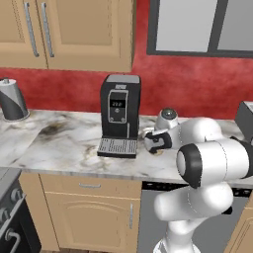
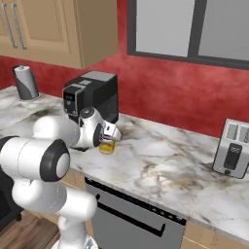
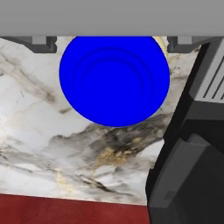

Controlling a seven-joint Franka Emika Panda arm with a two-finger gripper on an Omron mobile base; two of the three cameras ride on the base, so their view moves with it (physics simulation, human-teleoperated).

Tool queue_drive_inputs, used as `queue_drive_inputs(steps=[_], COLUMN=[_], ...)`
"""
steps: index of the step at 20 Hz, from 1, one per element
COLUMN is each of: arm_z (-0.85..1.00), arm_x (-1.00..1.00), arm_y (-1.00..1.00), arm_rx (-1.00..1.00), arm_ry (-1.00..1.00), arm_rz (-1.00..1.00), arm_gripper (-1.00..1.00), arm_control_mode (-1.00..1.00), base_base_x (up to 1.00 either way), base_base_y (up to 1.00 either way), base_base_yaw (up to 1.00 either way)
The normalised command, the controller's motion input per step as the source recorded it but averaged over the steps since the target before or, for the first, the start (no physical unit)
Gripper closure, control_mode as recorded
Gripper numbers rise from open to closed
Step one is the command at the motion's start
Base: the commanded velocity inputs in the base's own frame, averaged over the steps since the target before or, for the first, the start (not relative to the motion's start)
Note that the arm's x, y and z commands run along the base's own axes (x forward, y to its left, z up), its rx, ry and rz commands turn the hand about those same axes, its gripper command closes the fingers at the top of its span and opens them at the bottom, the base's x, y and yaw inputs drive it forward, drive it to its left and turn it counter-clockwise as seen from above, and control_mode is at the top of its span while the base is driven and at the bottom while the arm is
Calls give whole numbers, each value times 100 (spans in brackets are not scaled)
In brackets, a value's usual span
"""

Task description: Place the mayonnaise and mayonnaise from the counter to the top shelf of the fridge. If the existing items in the fridge are on the top shelf, move them to other shelves.

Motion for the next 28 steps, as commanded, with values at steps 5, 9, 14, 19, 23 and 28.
queue_drive_inputs(steps=[5,9,14,19,23,28], arm_z=[-4,-6,-3,0,0,0], arm_x=[0,4,0,0,0,0], arm_y=[0,0,0,0,0,0], arm_rx=[0,0,0,0,0,0], arm_ry=[-1,-3,-3,-3,-1,0], arm_rz=[0,0,0,0,0,0], arm_gripper=[-100,-100,-100,-100,100,100], arm_control_mode=[-100,-100,-100,-100,-100,-100], base_base_x=[0,0,0,0,0,0], base_base_y=[0,0,0,0,0,0], base_base_yaw=[0,0,0,0,0,0])
